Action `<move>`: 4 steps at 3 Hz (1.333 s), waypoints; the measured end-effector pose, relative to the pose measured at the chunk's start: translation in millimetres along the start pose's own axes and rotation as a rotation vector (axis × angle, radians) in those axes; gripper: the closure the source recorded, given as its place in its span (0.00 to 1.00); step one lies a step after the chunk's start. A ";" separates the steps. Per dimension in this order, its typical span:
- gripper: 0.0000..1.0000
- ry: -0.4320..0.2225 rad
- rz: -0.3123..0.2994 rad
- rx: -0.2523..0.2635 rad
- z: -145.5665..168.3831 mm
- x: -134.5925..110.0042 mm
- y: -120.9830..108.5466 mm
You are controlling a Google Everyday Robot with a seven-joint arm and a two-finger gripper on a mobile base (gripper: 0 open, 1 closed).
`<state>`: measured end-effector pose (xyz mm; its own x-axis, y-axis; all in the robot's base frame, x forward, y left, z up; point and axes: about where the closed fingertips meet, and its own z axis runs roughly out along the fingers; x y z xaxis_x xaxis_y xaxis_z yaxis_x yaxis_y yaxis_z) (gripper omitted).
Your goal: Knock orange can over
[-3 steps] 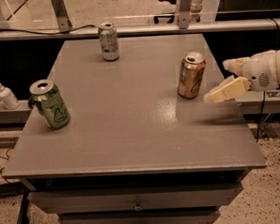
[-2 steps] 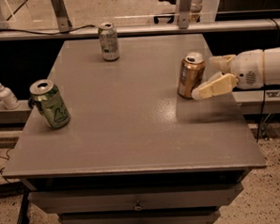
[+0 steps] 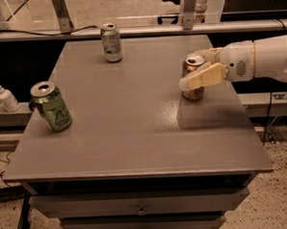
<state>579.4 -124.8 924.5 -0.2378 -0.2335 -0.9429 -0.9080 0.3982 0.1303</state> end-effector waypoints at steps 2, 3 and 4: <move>0.00 -0.109 0.162 -0.217 33.8 -63.9 95.1; 0.00 -0.109 0.151 -0.208 37.7 -54.7 101.5; 0.00 -0.113 0.102 -0.179 37.1 -39.5 94.9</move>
Offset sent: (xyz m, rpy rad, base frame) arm -0.0752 0.1010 0.0863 0.2847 0.1853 0.1909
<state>515.4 -44.9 962.7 -0.3006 -0.0952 -0.9490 -0.9302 0.2489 0.2697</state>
